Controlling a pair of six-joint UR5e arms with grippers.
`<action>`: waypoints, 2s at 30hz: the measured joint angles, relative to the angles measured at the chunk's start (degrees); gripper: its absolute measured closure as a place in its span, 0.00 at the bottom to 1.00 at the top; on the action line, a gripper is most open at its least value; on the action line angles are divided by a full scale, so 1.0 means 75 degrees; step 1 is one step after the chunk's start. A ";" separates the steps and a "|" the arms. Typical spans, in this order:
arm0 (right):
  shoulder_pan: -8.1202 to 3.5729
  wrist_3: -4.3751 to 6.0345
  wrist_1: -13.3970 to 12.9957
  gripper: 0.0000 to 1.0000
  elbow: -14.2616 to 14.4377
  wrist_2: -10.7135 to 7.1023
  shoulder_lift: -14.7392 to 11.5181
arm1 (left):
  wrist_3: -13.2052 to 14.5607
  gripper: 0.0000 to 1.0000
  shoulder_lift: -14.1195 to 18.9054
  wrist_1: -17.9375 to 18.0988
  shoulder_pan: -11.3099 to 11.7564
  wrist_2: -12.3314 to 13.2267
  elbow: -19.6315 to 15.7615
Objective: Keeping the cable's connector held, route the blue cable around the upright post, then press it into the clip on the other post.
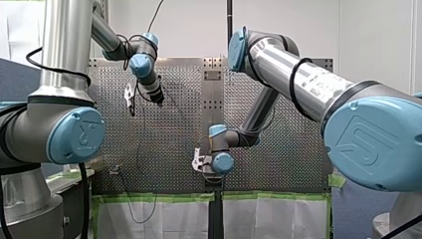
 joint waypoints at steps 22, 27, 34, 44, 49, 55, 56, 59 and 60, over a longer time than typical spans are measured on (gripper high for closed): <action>-0.0047 -0.0231 -0.0012 1.00 0.0001 0.0225 -0.0004 | 0.0319 0.00 0.1065 -0.0453 -0.0538 -0.0659 0.0000; 0.0015 -0.0307 0.0154 1.00 0.0003 0.0593 -0.0006 | 0.0498 0.00 0.1068 -0.0453 -0.0505 -0.0891 0.0001; 0.0030 -0.0264 0.0252 1.00 0.0005 0.1004 0.0002 | 0.0673 0.00 0.1076 -0.0267 -0.0378 -0.1260 -0.0003; -0.0035 -0.0319 0.0242 1.00 0.0010 0.1303 0.0247 | 0.0963 0.00 0.1183 -0.0141 -0.0253 -0.2016 -0.0001; -0.0036 -0.0332 0.0207 1.00 0.0008 0.1578 0.0499 | 0.0934 0.00 0.1207 0.0125 -0.0157 -0.2146 0.0001; -0.0038 -0.0454 0.0189 1.00 0.0004 0.1645 0.0530 | 0.0772 0.00 0.1206 0.0534 0.0084 -0.1872 0.0001; -0.0038 -0.0485 0.0187 1.00 0.0005 0.1646 0.0527 | 0.0742 0.00 0.1195 0.0626 0.0161 -0.1792 0.0001; -0.0038 -0.0566 0.0188 1.00 0.0004 0.1647 0.0514 | 0.0637 0.00 0.1110 0.0858 0.0378 -0.1571 0.0001; -0.0034 -0.0598 0.0189 1.00 0.0004 0.1646 0.0511 | 0.0603 0.00 0.1073 0.0918 0.0443 -0.1508 0.0001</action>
